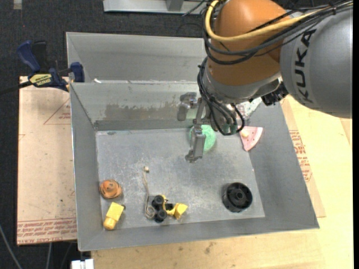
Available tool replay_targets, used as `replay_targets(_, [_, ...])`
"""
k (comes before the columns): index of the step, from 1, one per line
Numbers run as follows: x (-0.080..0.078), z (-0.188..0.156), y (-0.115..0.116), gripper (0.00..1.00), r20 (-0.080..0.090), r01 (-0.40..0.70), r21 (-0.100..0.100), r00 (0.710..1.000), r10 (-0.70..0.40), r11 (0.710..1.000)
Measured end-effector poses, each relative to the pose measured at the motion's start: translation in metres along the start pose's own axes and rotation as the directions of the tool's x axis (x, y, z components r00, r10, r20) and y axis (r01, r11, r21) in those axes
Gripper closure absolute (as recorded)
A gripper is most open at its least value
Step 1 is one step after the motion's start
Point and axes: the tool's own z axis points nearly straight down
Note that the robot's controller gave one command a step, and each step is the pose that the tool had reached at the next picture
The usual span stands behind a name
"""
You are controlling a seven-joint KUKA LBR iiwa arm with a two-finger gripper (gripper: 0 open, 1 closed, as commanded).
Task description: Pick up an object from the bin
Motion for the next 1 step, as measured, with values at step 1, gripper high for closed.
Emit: replay_targets(1, [0.0093,0.0282,-0.0217,0.00,0.010,0.054,-0.002,0.998,-0.054,0.999])
